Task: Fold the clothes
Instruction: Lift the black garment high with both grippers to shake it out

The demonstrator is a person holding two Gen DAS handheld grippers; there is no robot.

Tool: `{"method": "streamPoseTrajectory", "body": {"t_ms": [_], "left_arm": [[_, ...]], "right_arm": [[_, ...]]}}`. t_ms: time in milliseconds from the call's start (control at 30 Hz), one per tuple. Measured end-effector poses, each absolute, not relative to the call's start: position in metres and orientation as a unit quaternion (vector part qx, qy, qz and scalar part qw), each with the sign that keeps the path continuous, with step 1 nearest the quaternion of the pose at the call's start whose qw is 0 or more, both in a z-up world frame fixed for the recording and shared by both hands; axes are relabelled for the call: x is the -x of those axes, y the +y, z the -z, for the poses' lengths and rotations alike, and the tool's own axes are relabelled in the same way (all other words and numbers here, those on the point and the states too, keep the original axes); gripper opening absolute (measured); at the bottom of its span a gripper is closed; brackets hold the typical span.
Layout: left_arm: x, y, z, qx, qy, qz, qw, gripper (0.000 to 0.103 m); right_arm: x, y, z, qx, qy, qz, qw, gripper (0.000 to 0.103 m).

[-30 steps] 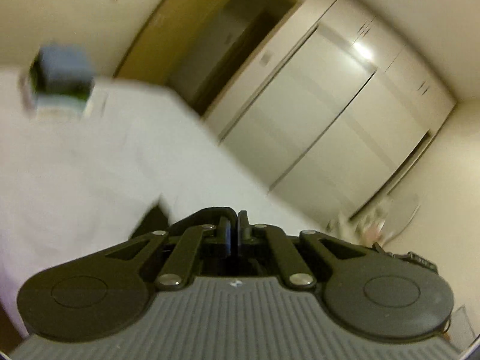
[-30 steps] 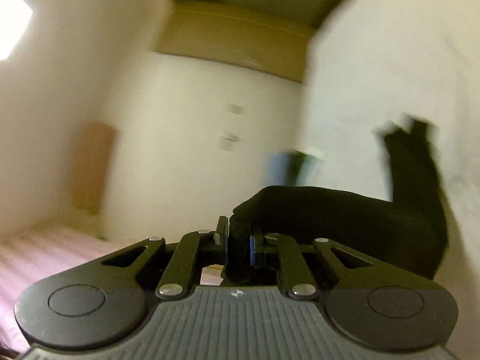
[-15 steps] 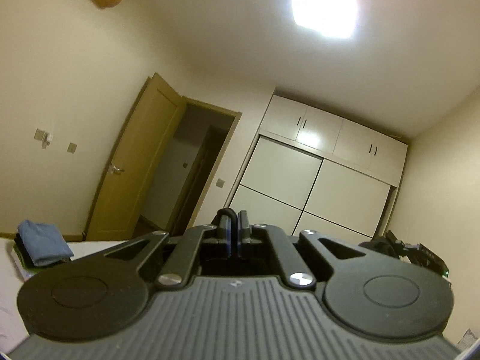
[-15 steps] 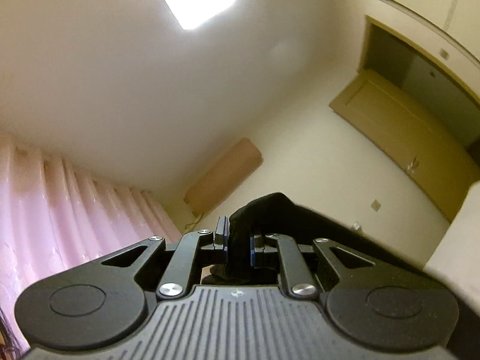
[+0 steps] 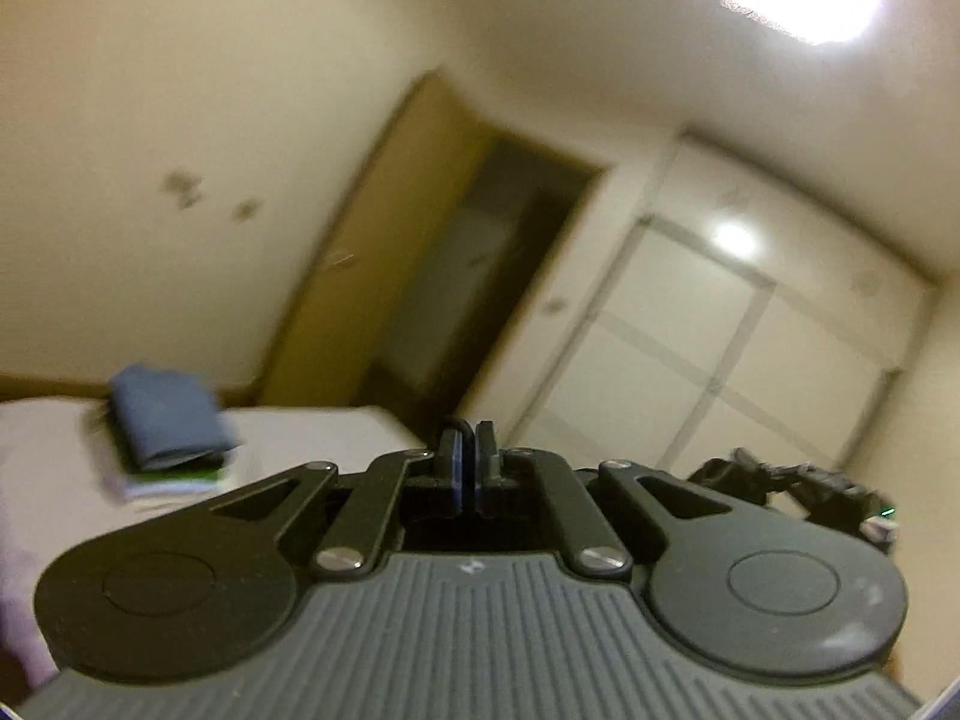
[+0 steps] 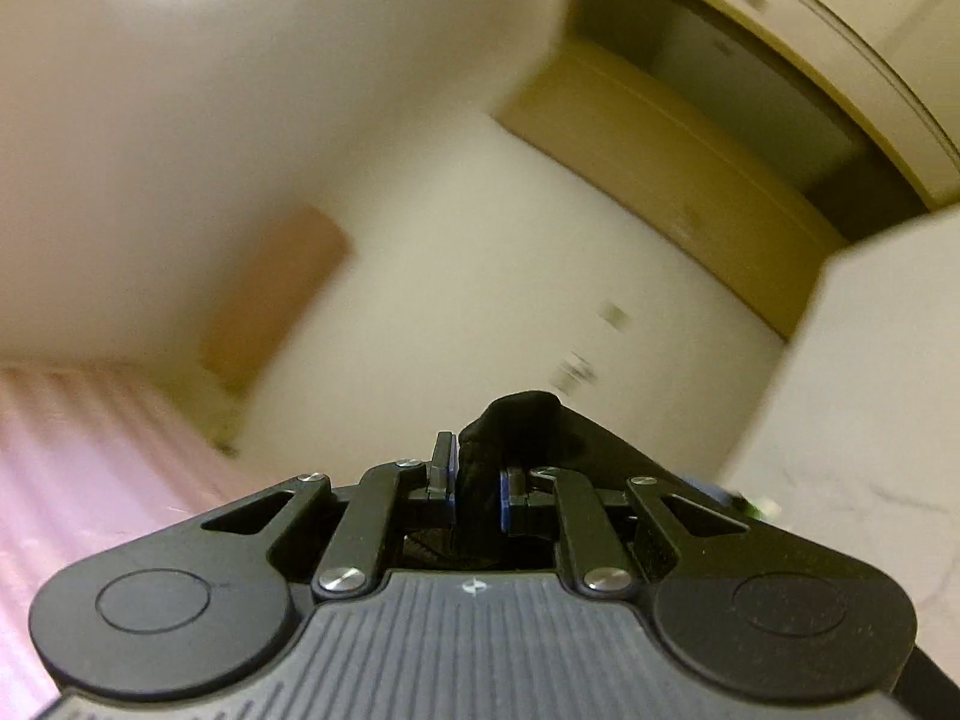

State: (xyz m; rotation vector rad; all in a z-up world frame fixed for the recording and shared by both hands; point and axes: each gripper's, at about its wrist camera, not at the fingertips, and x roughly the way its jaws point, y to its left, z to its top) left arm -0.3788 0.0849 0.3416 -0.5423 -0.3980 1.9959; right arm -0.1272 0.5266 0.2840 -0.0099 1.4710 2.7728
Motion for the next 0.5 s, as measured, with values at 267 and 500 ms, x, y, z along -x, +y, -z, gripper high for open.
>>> {"method": "streamPoseTrajectory", "body": {"t_ms": [267, 500], "left_arm": [[0.469, 0.115, -0.374, 0.183, -0.164, -0.872, 0.424, 0.000], [0.402, 0.097, -0.476, 0.040, -0.157, -0.891, 0.425, 0.001]], "right_arm": [[0.291, 0.552, -0.330, 0.019, 0.458, -0.888, -0.030, 0.013], [0.265, 0.552, -0.427, -0.095, 0.393, -0.910, -0.096, 0.013]]}}
